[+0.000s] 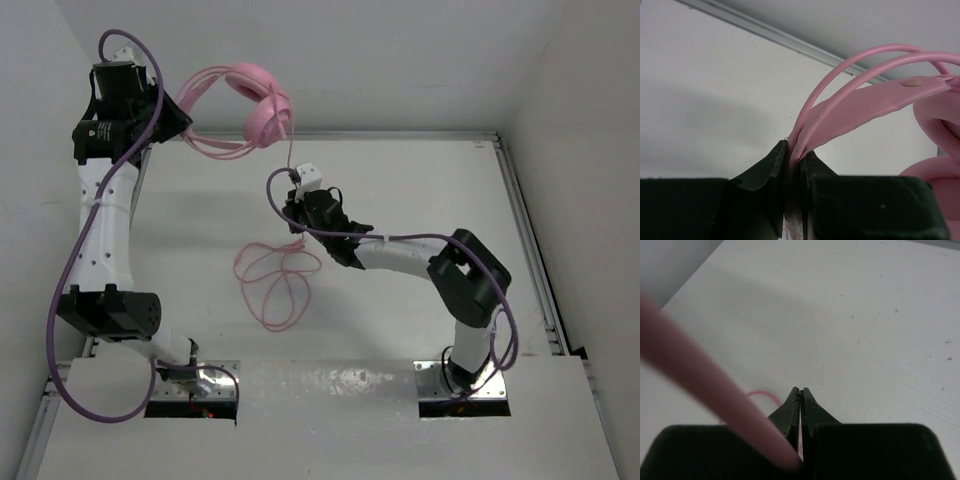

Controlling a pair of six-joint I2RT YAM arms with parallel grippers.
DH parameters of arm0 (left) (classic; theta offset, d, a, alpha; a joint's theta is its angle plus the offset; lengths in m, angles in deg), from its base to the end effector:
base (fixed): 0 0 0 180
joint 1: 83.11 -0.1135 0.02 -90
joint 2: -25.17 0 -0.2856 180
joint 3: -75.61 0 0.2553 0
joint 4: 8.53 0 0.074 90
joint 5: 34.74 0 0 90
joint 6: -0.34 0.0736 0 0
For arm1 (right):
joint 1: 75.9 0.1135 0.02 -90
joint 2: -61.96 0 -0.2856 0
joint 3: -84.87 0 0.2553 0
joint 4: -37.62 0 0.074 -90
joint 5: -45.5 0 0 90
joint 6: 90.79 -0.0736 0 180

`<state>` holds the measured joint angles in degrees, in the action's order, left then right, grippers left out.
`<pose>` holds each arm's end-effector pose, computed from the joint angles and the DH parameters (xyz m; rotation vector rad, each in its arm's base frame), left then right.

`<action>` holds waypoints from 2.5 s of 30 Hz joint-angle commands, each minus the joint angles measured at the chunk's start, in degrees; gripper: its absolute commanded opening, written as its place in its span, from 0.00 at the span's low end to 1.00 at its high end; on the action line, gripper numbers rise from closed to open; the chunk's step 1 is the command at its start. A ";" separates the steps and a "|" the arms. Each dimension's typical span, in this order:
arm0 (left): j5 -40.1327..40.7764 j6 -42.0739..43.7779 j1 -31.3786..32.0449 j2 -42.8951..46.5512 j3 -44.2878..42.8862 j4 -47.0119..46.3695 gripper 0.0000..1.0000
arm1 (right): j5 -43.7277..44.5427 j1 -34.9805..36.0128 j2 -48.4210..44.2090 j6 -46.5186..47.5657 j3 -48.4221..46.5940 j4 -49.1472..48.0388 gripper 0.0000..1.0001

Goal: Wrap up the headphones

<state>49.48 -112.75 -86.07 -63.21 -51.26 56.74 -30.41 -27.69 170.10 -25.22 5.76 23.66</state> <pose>0.3431 0.0103 0.4915 -0.4000 2.0115 -0.3224 0.3283 0.3404 0.2232 -0.2119 1.8657 0.6624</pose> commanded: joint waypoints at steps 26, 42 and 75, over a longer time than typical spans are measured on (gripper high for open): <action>1.93 47.92 0.94 0.92 24.06 -20.31 0.00 | -9.08 4.29 -3.81 21.17 -49.89 70.94 0.00; -9.42 48.51 16.85 7.00 24.43 -10.20 0.00 | 2.97 -0.83 -1.88 33.24 -50.59 50.05 0.00; -14.18 11.67 14.04 -0.30 -9.15 -4.74 0.00 | -34.74 -14.89 -2.67 -5.10 -4.01 0.58 0.80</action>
<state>27.87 -93.15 -71.25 -64.83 -57.20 57.53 -61.36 -42.40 167.52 -22.95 -0.64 36.29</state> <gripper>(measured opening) 0.109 0.807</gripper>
